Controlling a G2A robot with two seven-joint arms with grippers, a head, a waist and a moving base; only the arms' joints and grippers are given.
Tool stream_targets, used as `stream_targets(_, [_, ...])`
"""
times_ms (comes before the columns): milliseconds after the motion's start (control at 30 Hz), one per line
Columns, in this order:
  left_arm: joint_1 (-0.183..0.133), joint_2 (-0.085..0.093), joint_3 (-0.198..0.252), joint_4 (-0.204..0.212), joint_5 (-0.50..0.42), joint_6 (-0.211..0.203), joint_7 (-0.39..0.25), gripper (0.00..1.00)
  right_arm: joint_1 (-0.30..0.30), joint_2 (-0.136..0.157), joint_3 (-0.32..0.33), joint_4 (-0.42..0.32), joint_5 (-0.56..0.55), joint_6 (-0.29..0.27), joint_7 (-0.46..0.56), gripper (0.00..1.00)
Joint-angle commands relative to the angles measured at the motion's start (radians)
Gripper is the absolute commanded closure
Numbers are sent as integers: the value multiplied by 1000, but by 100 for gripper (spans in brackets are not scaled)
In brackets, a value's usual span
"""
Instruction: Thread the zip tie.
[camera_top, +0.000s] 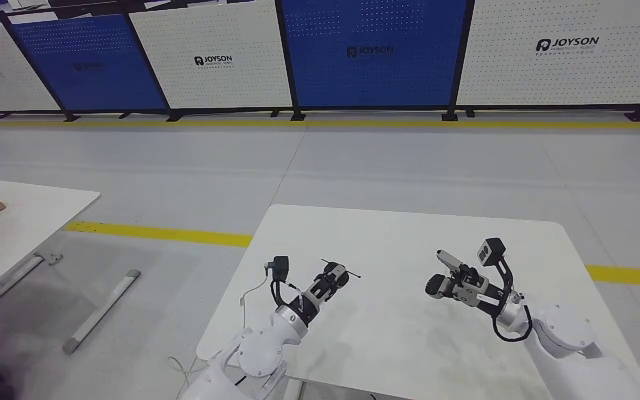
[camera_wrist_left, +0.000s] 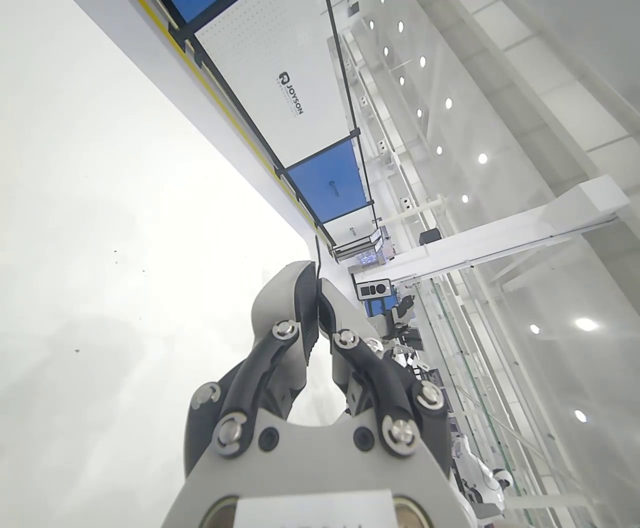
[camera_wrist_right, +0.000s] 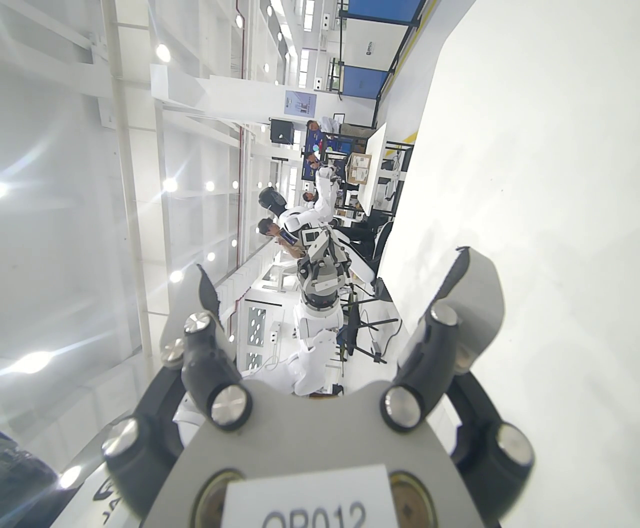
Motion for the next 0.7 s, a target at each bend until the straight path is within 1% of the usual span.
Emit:
stream_targets(0, [0, 0, 0, 0, 0, 0, 0, 100, 0, 0, 0, 0, 0, 0, 0, 0])
stream_targets(333, [0, 0, 0, 0, 0, 0, 0, 100, 0, 0, 0, 0, 0, 0, 0, 0])
stream_targets(400, [-3, -1, 3, -3, 1, -5, -3, 100, 0, 0, 0, 0, 0, 0, 0, 0])
stream_targets(467, [1, -2, -2, -25, -15, -27, -2, 100, 0, 0, 0, 0, 0, 0, 0, 0])
stream_targets(533, [12, -2, -16, -57, -43, -63, 8, 100, 0, 0, 0, 0, 0, 0, 0, 0])
stream_targets(567, [23, -2, -26, -81, -54, -93, 16, 100, 0, 0, 0, 0, 0, 0, 0, 0])
stream_targets(667, [59, 0, -52, -134, -68, -154, 29, 100, 0, 0, 0, 0, 0, 0, 0, 0])
